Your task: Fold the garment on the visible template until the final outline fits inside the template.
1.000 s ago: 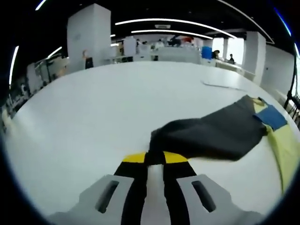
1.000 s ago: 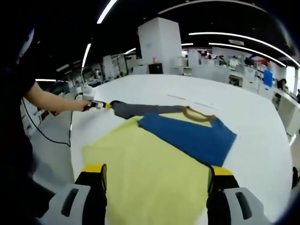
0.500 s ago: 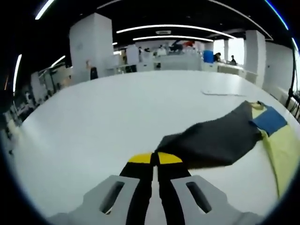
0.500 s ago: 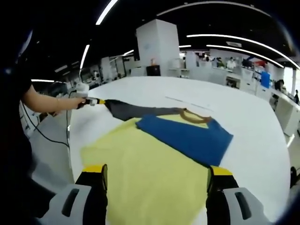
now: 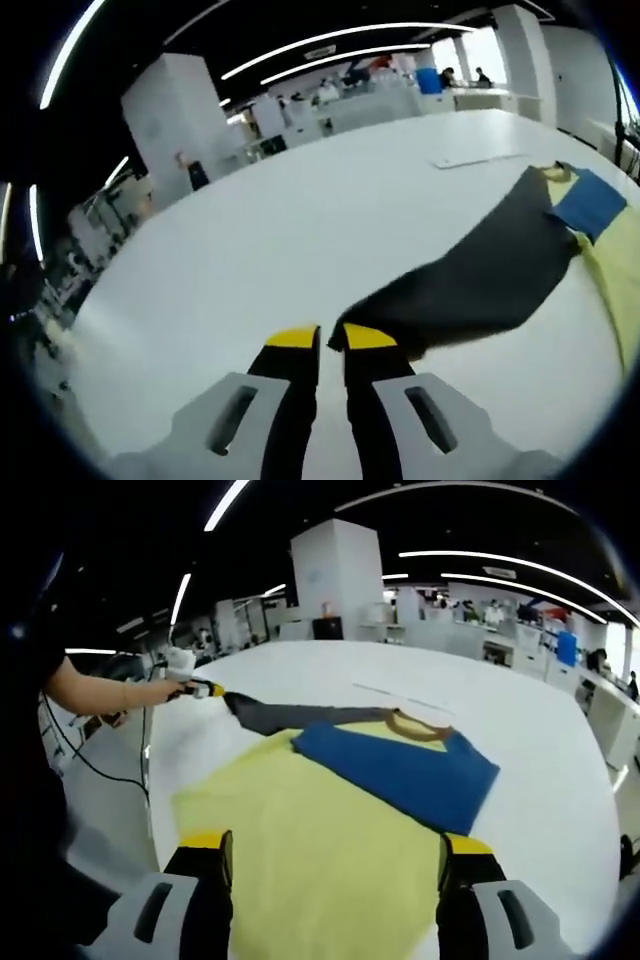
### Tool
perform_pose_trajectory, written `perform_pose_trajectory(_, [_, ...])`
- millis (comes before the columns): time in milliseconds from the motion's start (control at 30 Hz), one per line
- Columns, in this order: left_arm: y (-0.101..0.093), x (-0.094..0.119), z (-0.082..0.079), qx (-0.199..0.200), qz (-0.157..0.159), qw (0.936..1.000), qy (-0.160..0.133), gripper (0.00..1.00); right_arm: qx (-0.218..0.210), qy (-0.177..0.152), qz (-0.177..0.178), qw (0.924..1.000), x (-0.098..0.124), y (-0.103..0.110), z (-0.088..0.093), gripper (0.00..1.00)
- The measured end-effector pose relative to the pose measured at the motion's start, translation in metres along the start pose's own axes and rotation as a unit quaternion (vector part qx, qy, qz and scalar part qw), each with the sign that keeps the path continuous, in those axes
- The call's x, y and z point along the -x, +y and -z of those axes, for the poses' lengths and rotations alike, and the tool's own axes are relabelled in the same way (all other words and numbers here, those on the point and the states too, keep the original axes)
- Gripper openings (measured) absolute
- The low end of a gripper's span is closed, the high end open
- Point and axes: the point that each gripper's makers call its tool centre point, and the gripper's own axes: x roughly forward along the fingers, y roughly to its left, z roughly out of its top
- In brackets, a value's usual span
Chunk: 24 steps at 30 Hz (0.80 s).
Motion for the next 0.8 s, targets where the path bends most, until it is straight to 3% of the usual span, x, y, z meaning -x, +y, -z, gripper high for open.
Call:
perform_pose_trajectory(167, [-0.001,0.000,0.002,0.032,-0.004,0.9995,-0.004,0.14,-0.008,0.000,0.009,0.9999,0.002,-0.004,0.003,0.82])
perform_pose_trajectory(300, [-0.001,0.005,0.008,0.089,-0.017,0.9958,-0.008,0.23,-0.012,0.000,0.012,0.9999,0.002,-0.004,0.004,0.82])
perform_pose_trajectory(467, [-0.010,0.005,0.019,0.113,-0.011,0.9935,-0.005,0.28,-0.014,0.003,0.010,0.9998,0.000,-0.002,0.007,0.82])
perform_pose_trajectory(667, [-0.024,0.006,0.022,0.139,0.001,0.9903,-0.012,0.36,-0.016,0.004,0.009,0.9998,0.000,-0.002,0.008,0.82])
perform_pose_trajectory(800, [-0.023,0.001,0.029,0.146,-0.005,0.9893,0.000,0.41,-0.015,0.010,0.010,0.9998,0.001,-0.003,0.011,0.82])
